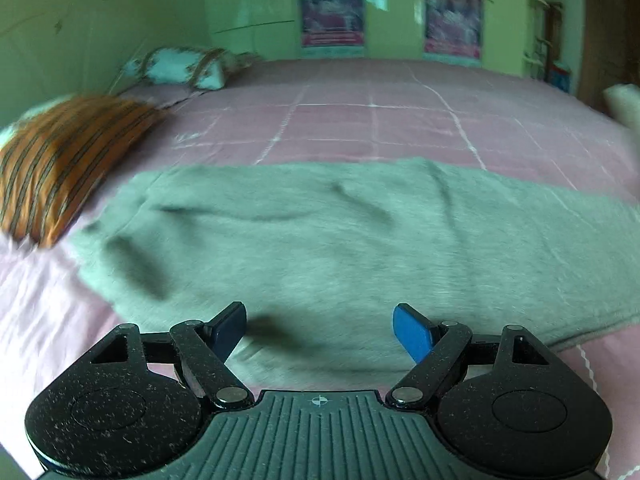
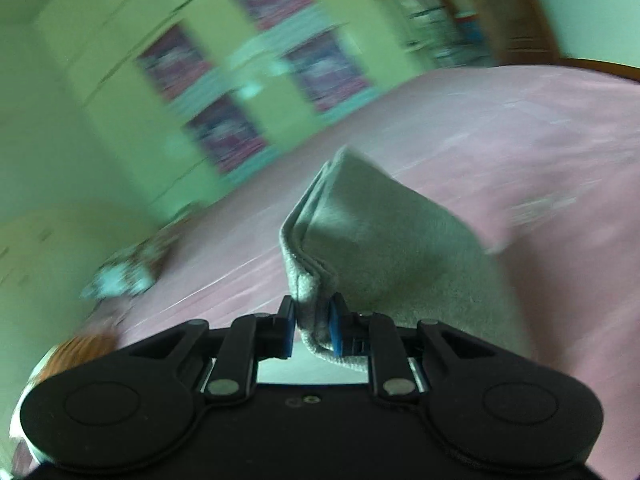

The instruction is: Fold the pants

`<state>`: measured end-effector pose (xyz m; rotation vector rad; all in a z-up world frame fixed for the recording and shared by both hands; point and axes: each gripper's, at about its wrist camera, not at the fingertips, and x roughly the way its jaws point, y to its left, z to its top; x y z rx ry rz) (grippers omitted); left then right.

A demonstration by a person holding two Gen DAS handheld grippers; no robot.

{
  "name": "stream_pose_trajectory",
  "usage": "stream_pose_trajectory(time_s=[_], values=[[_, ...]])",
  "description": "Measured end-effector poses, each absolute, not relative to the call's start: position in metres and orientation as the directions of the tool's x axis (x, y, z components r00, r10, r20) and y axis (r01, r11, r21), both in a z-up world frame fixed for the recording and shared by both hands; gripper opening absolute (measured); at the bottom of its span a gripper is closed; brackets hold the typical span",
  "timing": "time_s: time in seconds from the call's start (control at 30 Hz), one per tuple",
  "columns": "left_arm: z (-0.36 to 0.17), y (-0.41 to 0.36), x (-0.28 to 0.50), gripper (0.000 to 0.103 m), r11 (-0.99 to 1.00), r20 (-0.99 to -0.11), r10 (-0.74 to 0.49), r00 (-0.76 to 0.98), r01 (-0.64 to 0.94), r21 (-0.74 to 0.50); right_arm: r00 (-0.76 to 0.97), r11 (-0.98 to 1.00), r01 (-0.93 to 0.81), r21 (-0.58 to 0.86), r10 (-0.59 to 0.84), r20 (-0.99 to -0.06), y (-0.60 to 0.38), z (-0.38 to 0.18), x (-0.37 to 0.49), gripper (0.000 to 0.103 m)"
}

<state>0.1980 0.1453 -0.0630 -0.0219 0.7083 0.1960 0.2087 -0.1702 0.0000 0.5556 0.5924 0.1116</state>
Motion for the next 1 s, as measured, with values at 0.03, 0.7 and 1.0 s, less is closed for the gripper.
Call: stream_pose_trajectory(time_s=[0.03, 0.7, 1.0], values=[[-0.064, 0.153, 0.195, 0.081, 0.976, -0.645, 0.187, 0.741, -0.213, 0.037, 0.809, 0.853, 0.016, 0.522, 0.296, -0.508, -0.142, -0.006, 0.211, 0.009], [-0.062, 0.142, 0.204, 0.082, 0.982, -0.586, 0.105, 0.803, -0.178, -0.068, 0.769, 0.898, -0.021, 0.440, 0.296, -0.567, -0.142, -0.035, 0.175, 0.017], [-0.078, 0.082, 0.240, 0.088, 0.993, -0.657, 0.015, 0.754, -0.090, -0.081, 0.684, 0.949, 0.069, 0.307, 0.179, -0.707, -0.192, -0.080, 0.167, 0.011]])
